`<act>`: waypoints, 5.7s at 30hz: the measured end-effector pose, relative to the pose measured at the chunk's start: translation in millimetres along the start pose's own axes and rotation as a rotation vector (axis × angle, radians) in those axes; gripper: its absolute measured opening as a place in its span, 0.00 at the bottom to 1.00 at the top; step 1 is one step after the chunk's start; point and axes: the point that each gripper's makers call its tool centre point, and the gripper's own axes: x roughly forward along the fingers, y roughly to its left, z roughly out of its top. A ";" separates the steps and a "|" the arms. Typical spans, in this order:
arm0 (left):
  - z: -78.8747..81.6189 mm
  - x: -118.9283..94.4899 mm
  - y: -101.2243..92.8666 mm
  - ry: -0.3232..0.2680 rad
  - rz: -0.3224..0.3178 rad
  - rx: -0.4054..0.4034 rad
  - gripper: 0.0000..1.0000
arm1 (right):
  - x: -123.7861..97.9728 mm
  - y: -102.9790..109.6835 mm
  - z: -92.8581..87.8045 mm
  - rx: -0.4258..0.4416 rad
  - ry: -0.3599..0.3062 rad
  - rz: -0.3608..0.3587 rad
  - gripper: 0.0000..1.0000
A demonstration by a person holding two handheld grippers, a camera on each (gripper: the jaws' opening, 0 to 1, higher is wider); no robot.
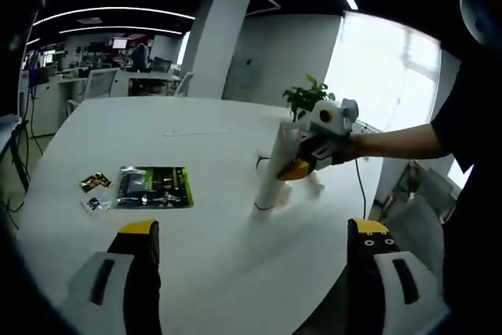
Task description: Arrange the skincare products in the storage area until every visible bottle or jar stands upright without overlapping.
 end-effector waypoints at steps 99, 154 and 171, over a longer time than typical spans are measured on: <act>-8.6 -49.3 3.6 0.063 0.021 -0.041 0.99 | -138.1 74.6 -36.2 0.505 0.050 -0.692 0.99; -30.0 -42.5 9.0 0.102 0.037 -0.099 0.98 | -117.3 16.0 -68.2 0.612 0.273 -0.654 0.73; -43.4 -33.6 4.1 0.125 0.019 -0.136 0.96 | -96.2 -16.5 -82.7 0.650 0.359 -0.640 0.64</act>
